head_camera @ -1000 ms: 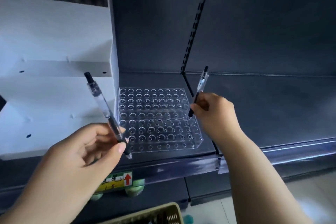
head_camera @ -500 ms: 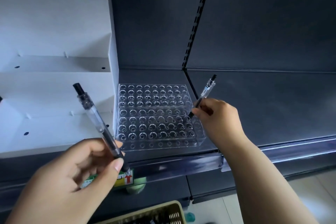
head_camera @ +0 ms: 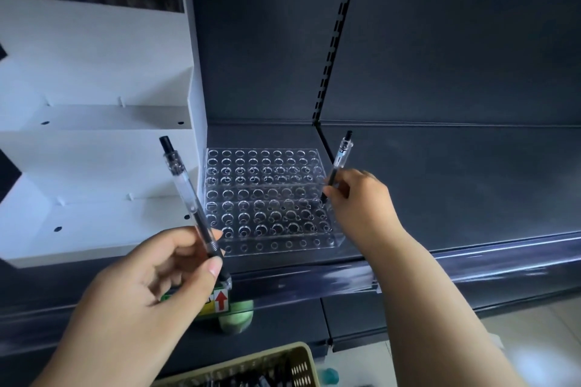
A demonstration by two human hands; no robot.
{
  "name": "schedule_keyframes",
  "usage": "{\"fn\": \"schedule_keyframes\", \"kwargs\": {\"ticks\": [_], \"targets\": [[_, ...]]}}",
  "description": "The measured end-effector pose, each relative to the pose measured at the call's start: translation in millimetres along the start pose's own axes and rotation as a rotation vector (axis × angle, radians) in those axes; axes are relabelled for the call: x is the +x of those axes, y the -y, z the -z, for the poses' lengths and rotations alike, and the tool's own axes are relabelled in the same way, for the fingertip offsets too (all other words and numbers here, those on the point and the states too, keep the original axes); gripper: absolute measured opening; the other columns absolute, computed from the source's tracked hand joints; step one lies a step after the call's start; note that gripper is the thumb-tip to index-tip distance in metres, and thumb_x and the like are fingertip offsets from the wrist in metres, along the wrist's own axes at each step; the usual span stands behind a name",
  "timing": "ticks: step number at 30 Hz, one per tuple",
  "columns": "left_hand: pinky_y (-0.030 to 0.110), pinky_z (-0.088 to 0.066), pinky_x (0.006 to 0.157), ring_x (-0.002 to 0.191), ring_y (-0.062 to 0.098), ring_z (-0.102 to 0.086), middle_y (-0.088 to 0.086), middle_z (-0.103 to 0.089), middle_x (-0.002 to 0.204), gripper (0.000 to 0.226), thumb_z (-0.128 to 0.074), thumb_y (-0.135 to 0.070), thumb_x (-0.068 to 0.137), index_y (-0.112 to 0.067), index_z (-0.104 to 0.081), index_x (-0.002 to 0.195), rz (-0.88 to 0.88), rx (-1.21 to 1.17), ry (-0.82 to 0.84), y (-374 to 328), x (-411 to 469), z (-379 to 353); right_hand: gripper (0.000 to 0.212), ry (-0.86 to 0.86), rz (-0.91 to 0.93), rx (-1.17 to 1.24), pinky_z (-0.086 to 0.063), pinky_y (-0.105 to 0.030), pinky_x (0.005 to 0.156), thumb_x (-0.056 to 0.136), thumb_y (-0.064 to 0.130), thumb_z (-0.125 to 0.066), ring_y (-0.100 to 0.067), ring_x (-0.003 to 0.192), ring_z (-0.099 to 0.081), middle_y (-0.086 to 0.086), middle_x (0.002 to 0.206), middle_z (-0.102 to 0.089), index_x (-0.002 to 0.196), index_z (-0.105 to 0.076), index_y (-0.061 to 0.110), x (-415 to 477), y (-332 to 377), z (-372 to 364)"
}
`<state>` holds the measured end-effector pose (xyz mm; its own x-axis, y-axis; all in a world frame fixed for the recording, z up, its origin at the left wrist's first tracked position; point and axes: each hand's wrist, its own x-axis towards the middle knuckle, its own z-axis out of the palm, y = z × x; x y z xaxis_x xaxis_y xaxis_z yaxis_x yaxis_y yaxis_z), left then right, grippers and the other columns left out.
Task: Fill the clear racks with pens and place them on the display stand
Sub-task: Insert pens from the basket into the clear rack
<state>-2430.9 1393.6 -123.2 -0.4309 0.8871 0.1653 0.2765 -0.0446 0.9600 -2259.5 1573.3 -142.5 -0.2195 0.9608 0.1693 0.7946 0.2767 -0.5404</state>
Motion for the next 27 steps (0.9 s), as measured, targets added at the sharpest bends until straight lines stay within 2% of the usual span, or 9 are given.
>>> {"fn": "schedule_keyframes", "kwargs": {"ticks": [3,5,8,13,18,19,21,23,27], "targets": [[0.004,-0.048,0.066,0.079,-0.006,-0.064,-0.019,-0.071,0.084,0.030,-0.062,-0.043,0.058,-0.046,-0.067,0.087,-0.012,0.067,0.011,4,1,1,0.026,0.015,-0.015,0.009,-0.031,-0.020,0.063,0.090,0.029,-0.059,-0.006,0.068,-0.044,-0.001,0.099,-0.054,0.114,-0.060,0.019,0,-2,4],[0.008,-0.048,0.070,0.076,-0.005,-0.065,-0.020,-0.071,0.081,0.030,-0.060,-0.046,0.059,-0.047,-0.066,0.088,-0.032,0.131,0.004,0,1,0,0.034,0.021,-0.015,0.008,-0.031,-0.019,0.066,0.089,0.031,-0.059,-0.010,0.076,-0.046,-0.002,0.103,-0.057,0.121,-0.058,0.019,-1,-3,9],[0.001,-0.044,0.069,0.075,-0.007,-0.065,-0.022,-0.070,0.080,0.026,-0.061,-0.048,0.064,-0.046,-0.066,0.089,-0.044,0.171,0.012,-11,8,-8,0.036,0.010,0.010,0.017,-0.030,-0.016,0.067,0.089,0.031,-0.061,-0.012,0.081,-0.047,-0.002,0.100,-0.058,0.121,-0.058,0.016,-4,-6,20],[0.015,-0.051,0.070,0.074,0.001,-0.065,-0.019,-0.069,0.082,0.015,-0.068,-0.024,0.077,-0.035,-0.066,0.086,-0.120,0.209,0.019,-25,42,-54,0.035,0.015,0.036,0.063,-0.035,-0.017,0.074,0.089,0.028,-0.061,-0.011,0.084,-0.049,-0.002,0.105,-0.061,0.122,-0.058,0.017,-10,-11,37],[0.026,-0.055,0.076,0.076,0.004,-0.066,-0.012,-0.067,0.082,0.027,-0.068,-0.013,0.080,-0.034,-0.056,0.093,-0.163,0.272,0.046,-30,76,-107,0.033,0.003,0.062,0.083,-0.030,-0.008,0.067,0.089,0.027,-0.061,-0.009,0.083,-0.048,-0.001,0.106,-0.063,0.120,-0.060,0.017,-16,-17,46],[0.023,-0.054,0.075,0.075,0.002,-0.065,-0.014,-0.066,0.080,0.027,-0.068,-0.013,0.080,-0.034,-0.056,0.092,-0.168,0.296,0.055,-29,80,-114,0.033,0.007,0.062,0.093,-0.030,-0.009,0.067,0.089,0.026,-0.061,-0.008,0.082,-0.048,-0.001,0.106,-0.063,0.120,-0.060,0.018,-16,-19,47],[0.006,-0.049,0.067,0.070,-0.008,-0.061,-0.019,-0.061,0.074,0.027,-0.068,-0.014,0.081,-0.037,-0.053,0.087,-0.170,0.347,0.073,-25,86,-122,0.032,0.019,0.070,0.109,-0.034,-0.013,0.071,0.089,0.025,-0.060,-0.009,0.083,-0.049,0.000,0.106,-0.063,0.120,-0.060,0.018,-18,-22,49],[-0.002,-0.040,0.062,0.066,-0.013,-0.056,-0.022,-0.057,0.069,0.023,-0.069,-0.015,0.081,-0.032,-0.058,0.092,-0.165,0.413,0.083,-19,88,-126,0.032,0.032,0.079,0.115,-0.035,-0.015,0.073,0.090,0.026,-0.059,-0.010,0.087,-0.052,0.000,0.109,-0.063,0.121,-0.060,0.019,-19,-23,49],[0.003,-0.041,0.059,0.063,-0.010,-0.053,-0.022,-0.054,0.065,0.022,-0.070,-0.017,0.080,-0.033,-0.055,0.082,-0.134,0.528,0.117,-12,89,-129,0.033,0.061,0.074,0.141,-0.038,-0.017,0.074,0.090,0.026,-0.058,-0.010,0.089,-0.054,-0.001,0.112,-0.062,0.122,-0.059,0.019,-20,-25,49]]}}
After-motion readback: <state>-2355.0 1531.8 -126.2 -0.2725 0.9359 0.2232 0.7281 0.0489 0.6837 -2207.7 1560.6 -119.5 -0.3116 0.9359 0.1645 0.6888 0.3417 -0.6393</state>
